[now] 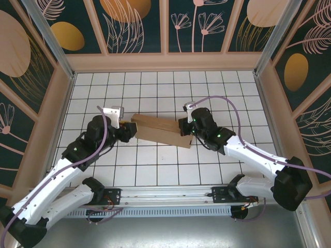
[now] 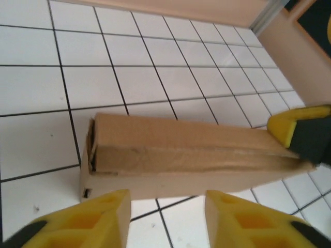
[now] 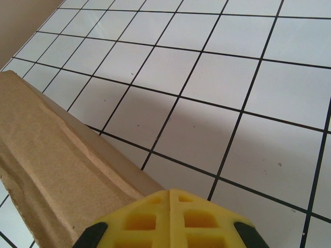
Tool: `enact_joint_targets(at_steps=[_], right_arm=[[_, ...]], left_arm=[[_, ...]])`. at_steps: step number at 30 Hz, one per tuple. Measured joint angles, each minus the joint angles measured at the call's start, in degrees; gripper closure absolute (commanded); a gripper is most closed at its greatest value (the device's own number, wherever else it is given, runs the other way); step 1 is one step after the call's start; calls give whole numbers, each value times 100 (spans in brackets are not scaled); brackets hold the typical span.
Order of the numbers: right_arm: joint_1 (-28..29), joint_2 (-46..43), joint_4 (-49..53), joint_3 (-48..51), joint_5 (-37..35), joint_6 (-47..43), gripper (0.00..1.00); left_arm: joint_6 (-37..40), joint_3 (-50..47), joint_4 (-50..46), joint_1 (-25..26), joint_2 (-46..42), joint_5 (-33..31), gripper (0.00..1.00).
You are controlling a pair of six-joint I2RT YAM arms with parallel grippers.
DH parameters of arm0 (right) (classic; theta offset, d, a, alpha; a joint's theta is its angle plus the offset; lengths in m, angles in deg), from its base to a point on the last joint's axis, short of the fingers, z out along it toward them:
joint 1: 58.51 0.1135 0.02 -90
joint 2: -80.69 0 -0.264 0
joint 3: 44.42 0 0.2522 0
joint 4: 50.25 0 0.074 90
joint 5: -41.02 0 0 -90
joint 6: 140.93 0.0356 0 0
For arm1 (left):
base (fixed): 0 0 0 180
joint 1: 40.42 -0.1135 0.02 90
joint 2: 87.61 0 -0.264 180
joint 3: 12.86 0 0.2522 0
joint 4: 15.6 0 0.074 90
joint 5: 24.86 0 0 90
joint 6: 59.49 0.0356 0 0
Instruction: Fold the paper box
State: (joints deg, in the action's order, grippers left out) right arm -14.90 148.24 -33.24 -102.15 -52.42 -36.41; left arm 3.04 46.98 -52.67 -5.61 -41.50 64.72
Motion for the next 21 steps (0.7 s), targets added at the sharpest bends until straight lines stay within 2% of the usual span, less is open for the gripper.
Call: enact_joint_targets(at_steps=[2,8,15,21], right_arm=[[0,0,0,0,-2,0,100],[0,0,0,0,-17,0,100],[0,0,0,0,-20,-2,100],[0,0,-7,28,-20,-22,100]], left_arm=[[-4,199,83,-155,299,-57,47],[0,269,459,-680,1095,59,52],[-31,-186,1084,-839,1447,168,53],[-369,-787,1692,-868,1464,238,54]])
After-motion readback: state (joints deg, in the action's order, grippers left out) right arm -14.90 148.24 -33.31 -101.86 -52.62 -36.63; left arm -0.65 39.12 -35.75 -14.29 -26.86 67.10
